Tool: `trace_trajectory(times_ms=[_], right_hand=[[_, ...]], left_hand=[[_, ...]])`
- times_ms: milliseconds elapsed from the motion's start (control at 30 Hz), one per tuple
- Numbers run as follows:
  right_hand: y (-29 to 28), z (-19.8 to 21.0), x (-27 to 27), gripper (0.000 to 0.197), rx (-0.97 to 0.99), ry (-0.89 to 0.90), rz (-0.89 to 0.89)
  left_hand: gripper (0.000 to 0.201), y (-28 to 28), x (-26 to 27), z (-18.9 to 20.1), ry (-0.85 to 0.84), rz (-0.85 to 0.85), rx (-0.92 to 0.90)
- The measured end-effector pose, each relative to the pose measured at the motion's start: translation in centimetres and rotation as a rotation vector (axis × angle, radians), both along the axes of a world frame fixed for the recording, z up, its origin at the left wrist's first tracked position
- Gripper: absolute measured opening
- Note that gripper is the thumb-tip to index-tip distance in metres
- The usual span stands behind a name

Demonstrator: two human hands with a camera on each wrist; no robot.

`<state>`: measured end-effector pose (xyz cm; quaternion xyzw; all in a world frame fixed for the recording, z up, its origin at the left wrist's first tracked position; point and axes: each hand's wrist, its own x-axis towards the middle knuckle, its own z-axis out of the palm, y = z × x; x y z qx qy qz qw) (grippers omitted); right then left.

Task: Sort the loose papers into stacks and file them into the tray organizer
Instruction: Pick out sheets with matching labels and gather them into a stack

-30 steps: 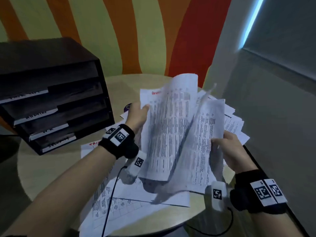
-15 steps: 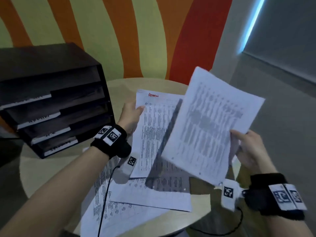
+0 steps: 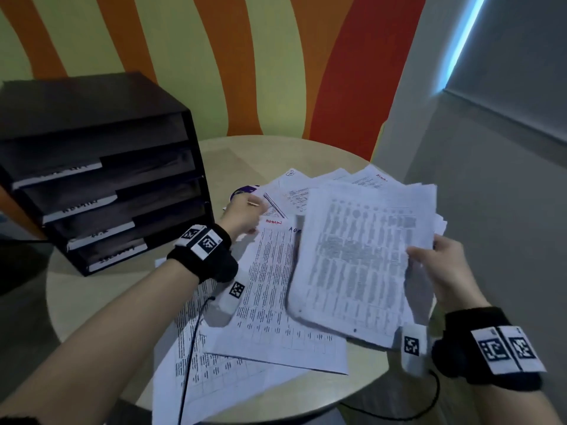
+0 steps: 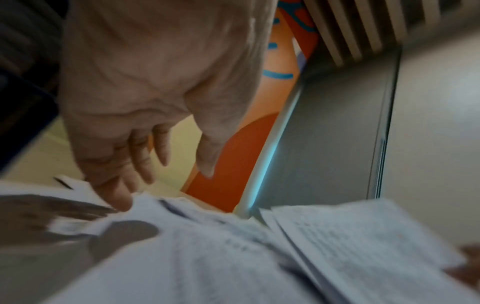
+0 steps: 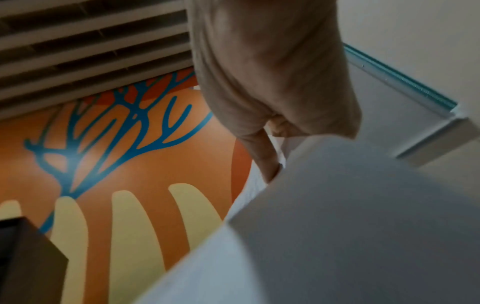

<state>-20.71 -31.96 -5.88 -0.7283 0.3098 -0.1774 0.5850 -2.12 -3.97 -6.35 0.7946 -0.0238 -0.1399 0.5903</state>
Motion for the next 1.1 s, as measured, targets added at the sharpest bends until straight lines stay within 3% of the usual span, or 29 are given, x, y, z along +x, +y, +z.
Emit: trace_trajectory(times_ms=[100, 167, 400, 500, 567, 600, 667, 733, 800, 933, 1033, 1100], right_hand=[[-1.6, -0.8, -0.4, 0.025, -0.048, 0.027, -0.094], [-2.0, -1.1, -0.6, 0.028, -0.057, 0.05, -0.101], [-1.5, -1.5, -0.2, 0.026, -0.036, 0.037, -0.077], [-1.8, -2.0, 0.0, 0.028, -0.028, 0.04, -0.068], [-1.8, -2.2, 0.0, 0.03, -0.01, 0.046, -0.056], [-1.7, -2.3, 0.0, 0.03, -0.003, 0.046, -0.048], [-1.6, -2.5, 0.2, 0.032, 0.01, 0.04, -0.033], [-1.4, -2.7, 0.3, 0.031, 0.01, 0.044, -0.029], [-1.2, -2.8, 0.4, 0.03, 0.008, 0.042, -0.023], [-0.6, -2.7, 0.6, 0.032, -0.037, 0.033, 0.005], [-0.3, -2.4, 0.6, 0.031, -0.027, 0.006, 0.009], [0.1, -1.8, 0.7, 0.027, 0.028, -0.016, 0.042]], left_hand=[[0.057, 1.9, 1.2, -1.9, -0.074, -0.047, 0.45], [0.066, 2.5, 1.7, -3.1, -0.074, -0.106, 0.608], [0.031, 1.7, 1.8, -3.9, -0.185, -0.204, 0.743], [0.021, 1.6, 2.2, -4.1, -0.228, -0.136, 0.617], [0.007, 1.6, 2.3, -3.5, -0.28, 0.007, 0.342], [0.01, 1.6, 2.4, -2.7, -0.269, 0.078, 0.143], [0.045, 1.7, 2.8, -0.4, -0.296, 0.188, -0.187], [0.055, 2.7, 3.4, 2.8, -0.398, 0.245, -0.374], [0.058, 4.2, 4.3, 5.5, -0.517, 0.202, -0.419], [0.073, 6.4, 5.8, 7.2, -0.558, 0.249, -0.363], [0.034, 5.3, 5.4, 7.1, -0.594, 0.256, -0.351], [0.015, 3.6, 4.5, 5.6, -0.523, 0.2, -0.295]])
